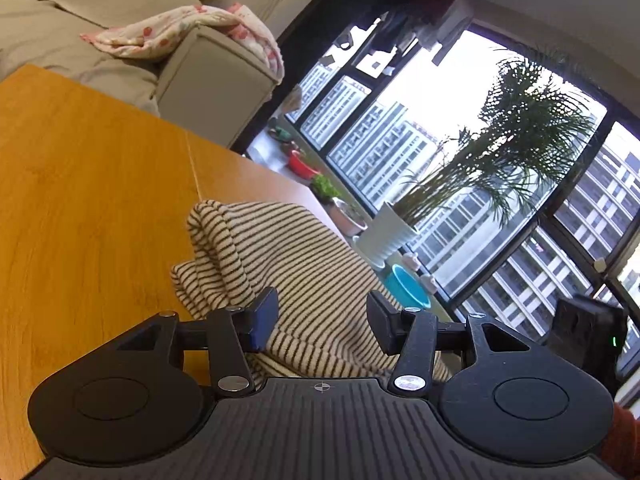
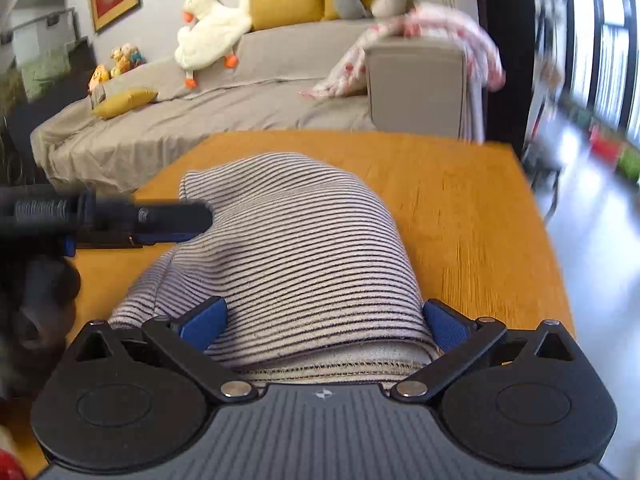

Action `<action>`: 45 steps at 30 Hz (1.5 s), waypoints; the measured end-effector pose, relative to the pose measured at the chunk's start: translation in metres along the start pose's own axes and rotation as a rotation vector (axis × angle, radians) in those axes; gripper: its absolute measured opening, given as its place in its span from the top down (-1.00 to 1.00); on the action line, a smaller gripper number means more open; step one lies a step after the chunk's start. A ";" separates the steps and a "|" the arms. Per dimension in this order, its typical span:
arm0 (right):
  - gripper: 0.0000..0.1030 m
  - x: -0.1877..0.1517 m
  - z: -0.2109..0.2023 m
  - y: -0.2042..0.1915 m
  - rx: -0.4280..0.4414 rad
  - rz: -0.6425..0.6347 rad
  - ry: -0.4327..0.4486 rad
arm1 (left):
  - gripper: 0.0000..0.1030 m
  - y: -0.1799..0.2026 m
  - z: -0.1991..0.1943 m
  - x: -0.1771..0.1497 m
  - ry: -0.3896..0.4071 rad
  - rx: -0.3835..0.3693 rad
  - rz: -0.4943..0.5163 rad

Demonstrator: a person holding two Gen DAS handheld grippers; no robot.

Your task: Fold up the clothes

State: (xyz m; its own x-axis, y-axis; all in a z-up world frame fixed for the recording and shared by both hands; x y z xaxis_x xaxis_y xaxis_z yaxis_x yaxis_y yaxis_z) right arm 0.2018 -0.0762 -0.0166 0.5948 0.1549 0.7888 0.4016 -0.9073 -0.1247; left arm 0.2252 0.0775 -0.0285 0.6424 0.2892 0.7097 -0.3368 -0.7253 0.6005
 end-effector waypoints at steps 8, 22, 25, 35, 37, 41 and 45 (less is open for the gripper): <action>-1.00 -0.004 0.007 0.005 0.016 0.104 -0.007 | -0.06 0.000 -0.001 -0.001 0.017 -0.006 0.024; -1.00 -0.011 -0.009 -0.018 -0.042 -0.076 0.028 | -0.14 -0.001 -0.004 -0.001 0.019 -0.009 0.030; -1.00 -0.013 -0.014 -0.025 -0.056 -0.122 0.036 | -0.15 -0.001 -0.004 -0.001 0.018 -0.011 0.032; -1.00 0.021 -0.018 0.010 0.073 0.066 0.026 | -0.17 -0.001 -0.004 -0.001 0.019 -0.009 0.044; -1.00 0.029 -0.019 0.018 0.103 0.111 0.023 | -0.17 -0.001 -0.004 -0.001 0.018 -0.005 0.052; -1.00 0.046 -0.021 0.034 0.164 0.203 0.017 | -0.17 -0.002 -0.005 -0.002 0.015 -0.001 0.062; -0.72 0.070 -0.002 0.049 0.199 0.207 -0.002 | -0.17 -0.001 -0.004 -0.002 0.016 0.000 0.084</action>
Point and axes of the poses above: each gripper's, at about its wrist camera, not at the fingertips, and z roughly the way its jaws point, y to its right, x to its top, the point moved 8 cm from there along z, roughly the way its jaws point, and after that the axes turned 3 degrees about x, right-handed, at the moved point
